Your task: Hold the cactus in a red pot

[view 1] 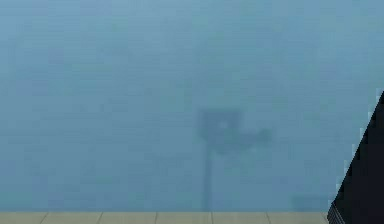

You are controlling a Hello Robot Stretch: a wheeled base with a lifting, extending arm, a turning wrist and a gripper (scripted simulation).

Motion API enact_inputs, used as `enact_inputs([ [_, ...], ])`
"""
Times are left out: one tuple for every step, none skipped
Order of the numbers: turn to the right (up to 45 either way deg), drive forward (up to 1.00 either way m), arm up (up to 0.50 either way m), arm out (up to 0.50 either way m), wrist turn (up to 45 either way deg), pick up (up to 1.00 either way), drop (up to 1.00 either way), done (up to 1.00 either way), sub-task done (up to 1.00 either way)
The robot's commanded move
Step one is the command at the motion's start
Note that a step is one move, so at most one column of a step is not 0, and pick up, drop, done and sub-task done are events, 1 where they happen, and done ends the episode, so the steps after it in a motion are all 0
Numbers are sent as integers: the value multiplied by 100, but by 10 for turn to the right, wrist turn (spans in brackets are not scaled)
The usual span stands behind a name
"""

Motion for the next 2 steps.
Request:
enact_inputs([
  [0, 0, 0, 32, 0, 0, 0, 0, 0],
  [0, 0, 0, 0, 450, 0, 0, 0, 0],
])
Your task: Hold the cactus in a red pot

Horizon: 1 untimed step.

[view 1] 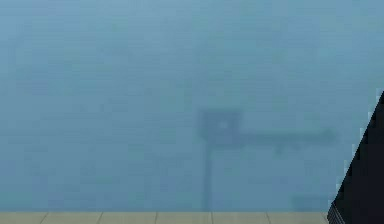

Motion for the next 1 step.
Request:
enact_inputs([
  [0, 0, 0, 0, 450, 0, 0, 0, 0],
])
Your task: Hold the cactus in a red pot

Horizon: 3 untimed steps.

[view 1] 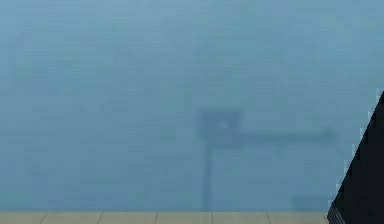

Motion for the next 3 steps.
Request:
enact_inputs([
  [0, 0, 0, 0, 450, 0, 0, 0, 0],
  [0, 0, 0, 0, 450, 0, 0, 0, 0],
  [0, 0, 0, 0, 180, 0, 0, 0, 0],
])
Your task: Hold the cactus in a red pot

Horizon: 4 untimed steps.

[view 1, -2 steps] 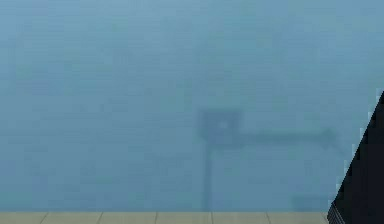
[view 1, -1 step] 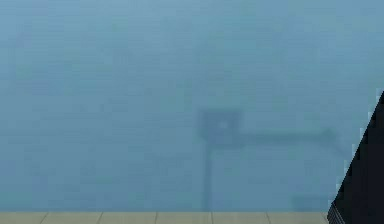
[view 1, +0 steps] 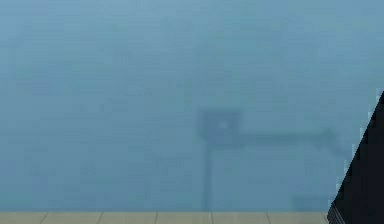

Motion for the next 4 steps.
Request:
enact_inputs([
  [0, 0, -18, 0, 0, 0, 0, 0, 0],
  [0, 0, 0, 0, 0, 100, 0, 0, 0],
  [0, 0, 10, 0, 0, 0, 0, 0, 0],
  [0, 0, 0, 0, 0, 0, 0, 100, 0],
])
